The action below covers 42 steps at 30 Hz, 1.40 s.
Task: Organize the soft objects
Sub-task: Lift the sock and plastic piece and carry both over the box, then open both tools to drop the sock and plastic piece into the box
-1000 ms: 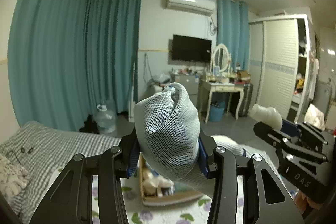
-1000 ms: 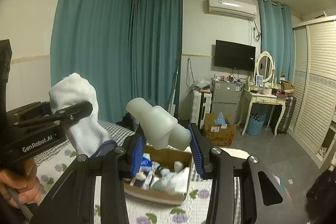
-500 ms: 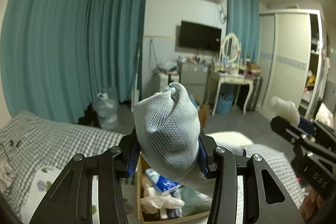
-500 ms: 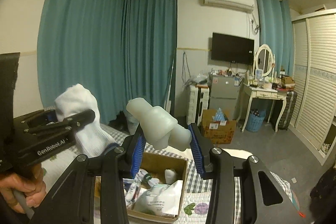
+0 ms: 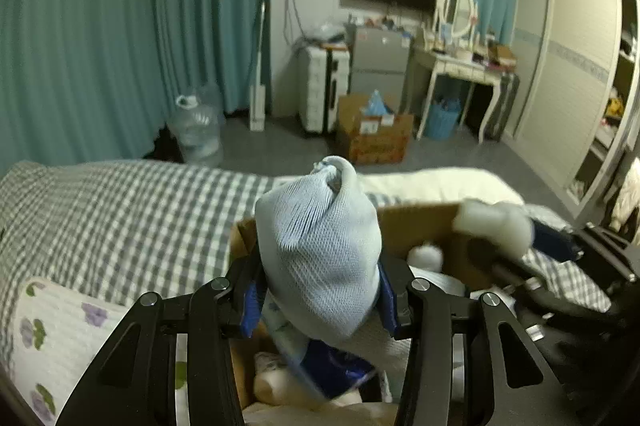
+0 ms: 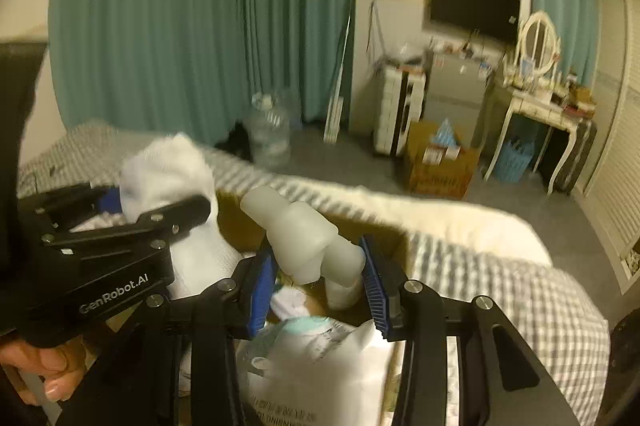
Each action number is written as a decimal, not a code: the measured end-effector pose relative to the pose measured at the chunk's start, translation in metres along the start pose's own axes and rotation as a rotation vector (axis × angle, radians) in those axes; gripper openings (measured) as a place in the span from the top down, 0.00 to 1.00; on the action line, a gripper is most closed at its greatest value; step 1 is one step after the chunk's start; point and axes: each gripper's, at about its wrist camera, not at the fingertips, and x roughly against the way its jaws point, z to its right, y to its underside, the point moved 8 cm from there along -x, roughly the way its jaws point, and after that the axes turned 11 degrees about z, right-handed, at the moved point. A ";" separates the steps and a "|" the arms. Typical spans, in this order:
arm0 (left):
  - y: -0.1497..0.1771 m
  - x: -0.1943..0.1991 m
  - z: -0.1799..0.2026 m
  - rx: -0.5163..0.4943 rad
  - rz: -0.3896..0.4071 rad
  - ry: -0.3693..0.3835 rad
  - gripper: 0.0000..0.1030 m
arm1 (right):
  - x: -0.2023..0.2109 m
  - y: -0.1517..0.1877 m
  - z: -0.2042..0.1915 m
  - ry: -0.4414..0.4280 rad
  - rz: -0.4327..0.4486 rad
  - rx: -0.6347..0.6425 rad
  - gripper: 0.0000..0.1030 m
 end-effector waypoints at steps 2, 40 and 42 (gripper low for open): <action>0.005 -0.002 0.002 -0.013 -0.010 -0.012 0.55 | -0.018 0.012 0.000 -0.011 -0.049 -0.006 0.60; -0.068 0.134 -0.006 0.009 0.151 -0.002 0.09 | 0.107 -0.035 -0.009 0.065 0.067 -0.027 0.11; -0.073 0.149 -0.006 0.014 0.171 -0.015 0.08 | 0.128 -0.041 -0.012 0.065 0.093 -0.042 0.11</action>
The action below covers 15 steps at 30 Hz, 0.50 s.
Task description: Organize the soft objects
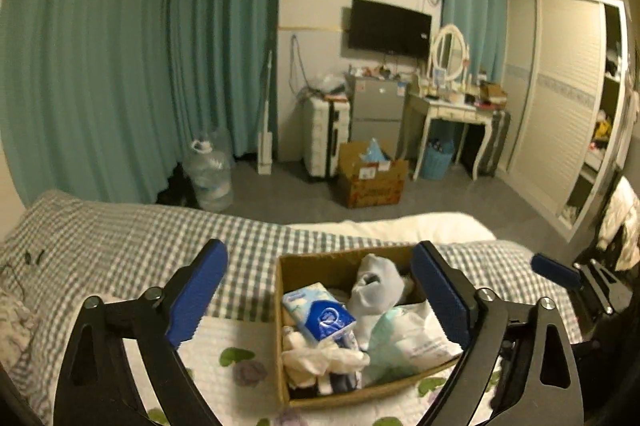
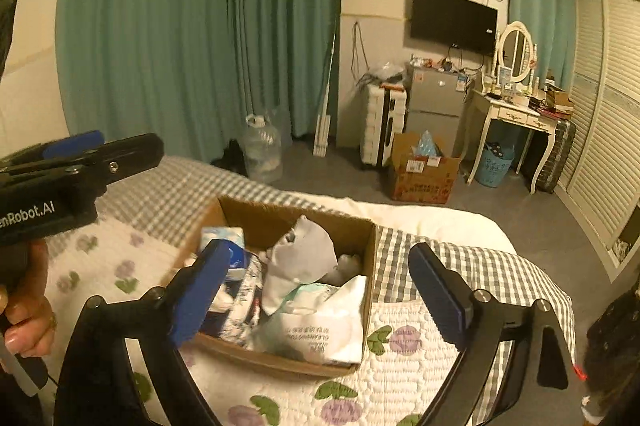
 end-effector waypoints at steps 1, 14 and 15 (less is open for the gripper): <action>-0.004 0.008 -0.001 0.001 0.011 -0.006 0.08 | 0.011 -0.005 0.000 0.002 0.016 -0.007 0.11; -0.036 0.120 -0.008 -0.010 0.154 -0.039 0.05 | 0.136 -0.041 -0.017 0.007 0.160 -0.049 0.00; -0.034 0.126 -0.009 -0.013 0.162 -0.044 0.05 | 0.142 -0.041 -0.018 0.006 0.163 -0.052 0.00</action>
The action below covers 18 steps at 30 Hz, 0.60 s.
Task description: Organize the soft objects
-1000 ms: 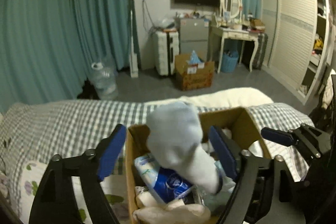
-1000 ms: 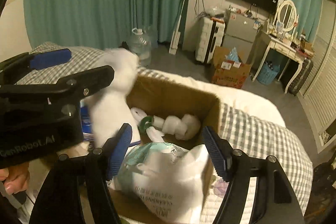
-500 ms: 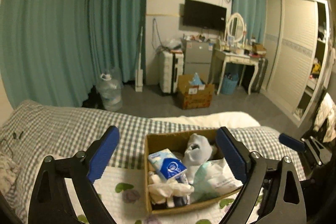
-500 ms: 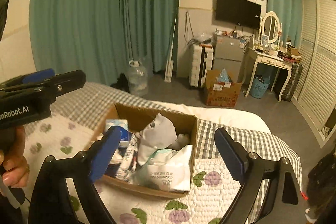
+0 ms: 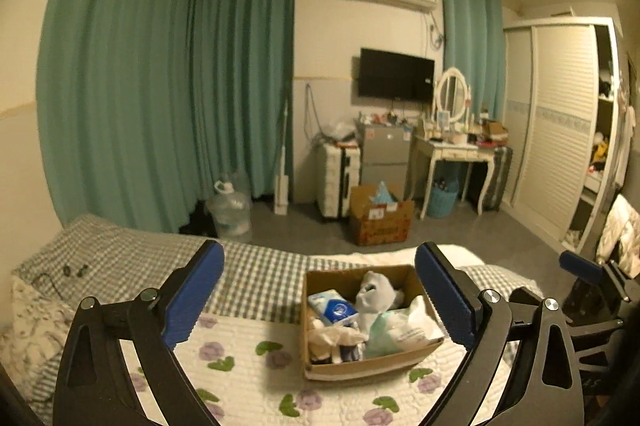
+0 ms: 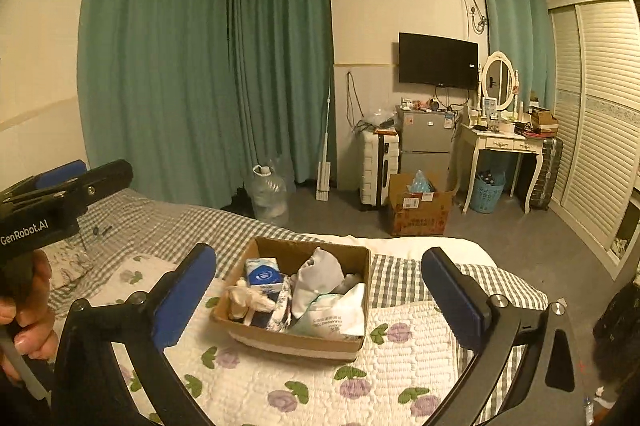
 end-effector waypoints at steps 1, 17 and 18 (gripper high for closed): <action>0.001 0.005 -0.002 -0.004 0.006 -0.003 0.01 | 0.007 0.000 -0.002 0.001 0.003 -0.001 0.00; 0.074 0.005 -0.013 -0.016 -0.022 0.028 0.00 | 0.026 0.058 -0.002 0.087 -0.026 0.028 0.00; 0.077 0.002 -0.013 -0.019 -0.026 0.030 0.00 | 0.024 0.061 -0.001 0.090 -0.030 0.031 0.00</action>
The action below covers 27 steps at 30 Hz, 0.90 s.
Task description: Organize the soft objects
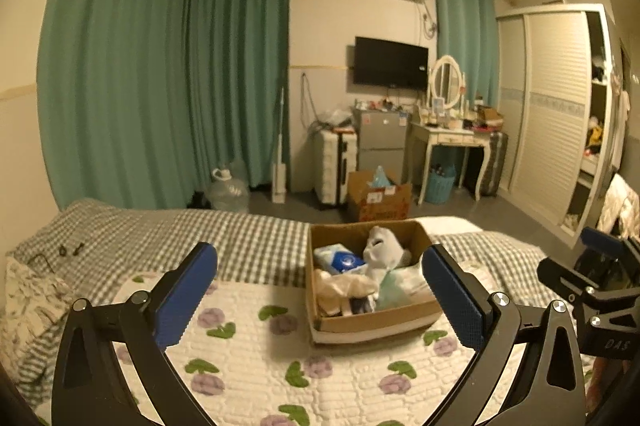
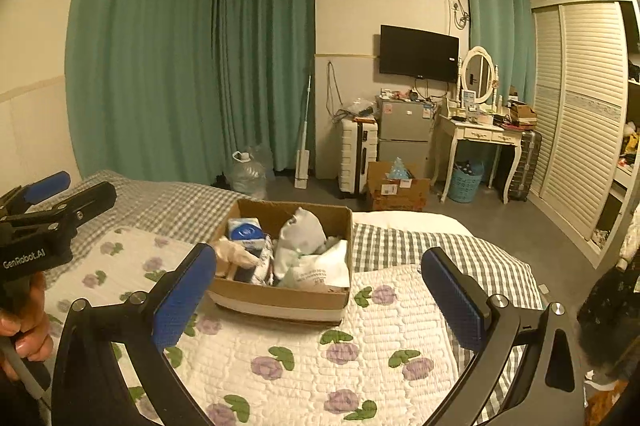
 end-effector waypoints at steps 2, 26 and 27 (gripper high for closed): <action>0.008 -0.005 0.001 -0.001 -0.017 0.003 0.00 | -0.007 0.005 0.001 0.007 -0.004 0.004 0.00; 0.041 -0.014 0.006 0.020 -0.052 -0.005 0.00 | -0.029 0.037 0.007 0.006 -0.068 0.017 0.00; 0.042 -0.014 0.005 0.017 -0.050 -0.006 0.00 | -0.029 0.037 0.008 0.007 -0.065 0.016 0.00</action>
